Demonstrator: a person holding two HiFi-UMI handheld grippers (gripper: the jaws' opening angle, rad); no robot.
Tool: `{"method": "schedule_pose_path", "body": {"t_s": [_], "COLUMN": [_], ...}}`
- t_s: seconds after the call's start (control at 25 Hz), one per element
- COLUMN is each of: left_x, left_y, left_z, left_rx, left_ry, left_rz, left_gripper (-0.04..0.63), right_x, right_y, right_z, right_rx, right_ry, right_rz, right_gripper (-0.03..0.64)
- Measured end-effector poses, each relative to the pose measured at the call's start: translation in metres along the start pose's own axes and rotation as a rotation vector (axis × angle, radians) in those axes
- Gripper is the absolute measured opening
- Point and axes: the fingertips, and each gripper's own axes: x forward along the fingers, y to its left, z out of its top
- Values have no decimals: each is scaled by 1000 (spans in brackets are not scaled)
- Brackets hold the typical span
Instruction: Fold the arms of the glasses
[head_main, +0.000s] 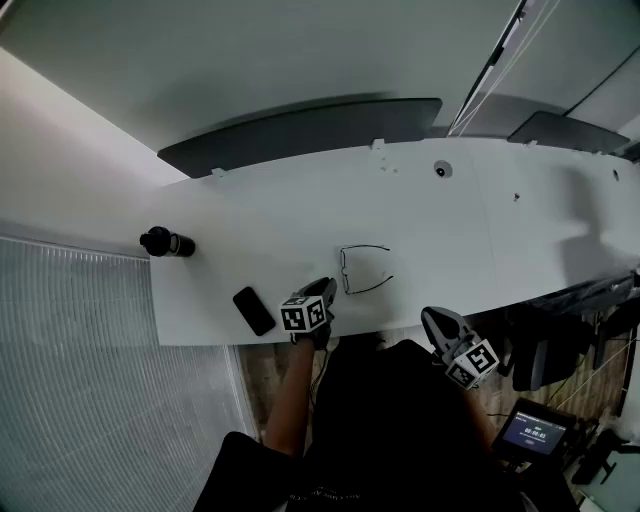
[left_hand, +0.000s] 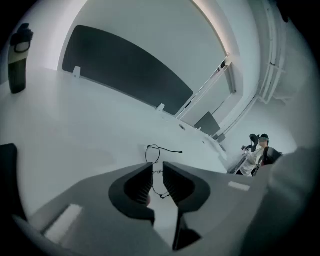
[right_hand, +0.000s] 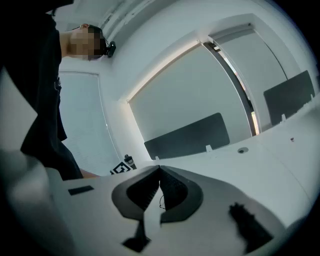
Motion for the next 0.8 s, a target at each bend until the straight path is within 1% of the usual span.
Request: {"method": "schedule_pose_path", "body": {"t_s": [0.16,0.28,0.4,0.48,0.6,0.72,0.8], "left_x": [26,40,52,51,38,56,62], "left_y": [14,17,14,7,1,6,11], "left_z": [23,25,27,28,24,25,24], "left_rx": [37,41,50,54,42,19,3], "left_ry": [44,100,143,163,177,207,229], "left_rz": [-44,-57,-68,-75,-71,-51,-29], "left_gripper": [81,103,115,118,123,126,124], "right_x": [29,30,33,33,28,39,44], "right_y": [3,-4,-14,-18,-16,-52,-65], "right_z": [4,-2,2,7,13,20,26], "right_rx": [-12,-27,-14,-18,-53,-43,-21], "right_ry": [-1,28,3,-11,-6,-3,-9], "right_rz": [16,-11,-27,-21,2,4,14], "right_gripper": [8,8,8,8,8,8,8]}}
